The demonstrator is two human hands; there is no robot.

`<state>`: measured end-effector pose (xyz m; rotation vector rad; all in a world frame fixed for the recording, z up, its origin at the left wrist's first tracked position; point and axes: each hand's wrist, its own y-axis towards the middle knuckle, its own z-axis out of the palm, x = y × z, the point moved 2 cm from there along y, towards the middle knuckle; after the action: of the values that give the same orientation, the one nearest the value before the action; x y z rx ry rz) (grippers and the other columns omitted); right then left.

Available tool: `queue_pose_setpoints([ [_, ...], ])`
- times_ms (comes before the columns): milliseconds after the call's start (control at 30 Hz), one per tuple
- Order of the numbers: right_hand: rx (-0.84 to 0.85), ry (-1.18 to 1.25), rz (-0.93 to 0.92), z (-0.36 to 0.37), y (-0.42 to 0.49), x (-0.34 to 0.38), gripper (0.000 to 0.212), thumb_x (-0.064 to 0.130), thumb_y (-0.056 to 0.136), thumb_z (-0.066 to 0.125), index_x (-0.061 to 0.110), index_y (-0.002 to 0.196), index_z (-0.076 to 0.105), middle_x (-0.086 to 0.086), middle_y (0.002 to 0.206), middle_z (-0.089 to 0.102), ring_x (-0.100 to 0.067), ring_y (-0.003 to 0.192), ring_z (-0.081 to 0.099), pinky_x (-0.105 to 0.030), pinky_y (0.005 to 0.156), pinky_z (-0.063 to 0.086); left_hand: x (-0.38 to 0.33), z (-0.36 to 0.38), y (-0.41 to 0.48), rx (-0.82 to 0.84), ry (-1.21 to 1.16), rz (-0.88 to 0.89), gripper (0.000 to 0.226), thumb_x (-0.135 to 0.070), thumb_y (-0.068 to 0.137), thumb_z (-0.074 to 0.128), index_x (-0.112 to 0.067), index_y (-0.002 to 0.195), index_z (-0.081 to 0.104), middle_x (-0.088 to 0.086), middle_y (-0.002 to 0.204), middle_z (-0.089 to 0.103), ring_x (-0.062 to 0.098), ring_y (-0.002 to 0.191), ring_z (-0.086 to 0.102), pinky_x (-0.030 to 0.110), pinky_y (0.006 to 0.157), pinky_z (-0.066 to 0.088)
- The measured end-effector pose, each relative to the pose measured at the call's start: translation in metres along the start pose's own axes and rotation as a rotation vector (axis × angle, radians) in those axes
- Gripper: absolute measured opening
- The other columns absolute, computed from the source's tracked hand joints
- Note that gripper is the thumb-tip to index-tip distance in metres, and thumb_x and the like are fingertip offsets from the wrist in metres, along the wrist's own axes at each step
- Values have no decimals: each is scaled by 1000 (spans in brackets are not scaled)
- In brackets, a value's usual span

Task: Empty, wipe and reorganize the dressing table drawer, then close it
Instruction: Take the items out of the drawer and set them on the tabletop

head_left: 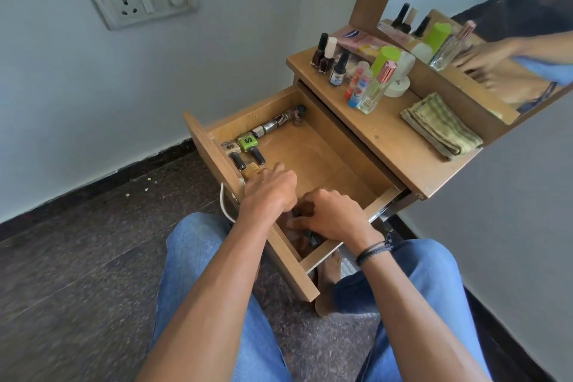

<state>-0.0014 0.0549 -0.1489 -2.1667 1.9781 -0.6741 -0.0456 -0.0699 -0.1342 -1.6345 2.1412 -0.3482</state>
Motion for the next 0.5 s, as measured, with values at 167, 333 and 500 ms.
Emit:
queue_pose_setpoints([
  [167, 14, -7, 47, 7, -1, 7, 45, 54, 87, 72, 21, 116, 64, 2, 89, 68, -20, 76, 68, -40, 71, 62, 0, -1, 3, -52, -82, 1, 22, -17, 99, 55, -17, 119, 65, 5, 117, 66, 28, 99, 64, 42, 79, 51],
  [333, 51, 100, 105, 2, 0, 4, 32, 38, 84, 74, 28, 109, 58, 0, 97, 69, -23, 84, 67, -43, 77, 61, 2, 0, 3, -56, -137, -17, 22, -11, 98, 51, -18, 114, 65, 7, 108, 67, 29, 91, 63, 40, 69, 46],
  [500, 50, 195, 116, 0, -3, -2, 33, 22, 85, 75, 32, 109, 55, 1, 100, 69, -23, 86, 67, -43, 79, 60, 3, 3, 4, -30, -129, -15, 28, -7, 97, 47, -19, 113, 66, 7, 110, 66, 29, 90, 62, 41, 70, 45],
])
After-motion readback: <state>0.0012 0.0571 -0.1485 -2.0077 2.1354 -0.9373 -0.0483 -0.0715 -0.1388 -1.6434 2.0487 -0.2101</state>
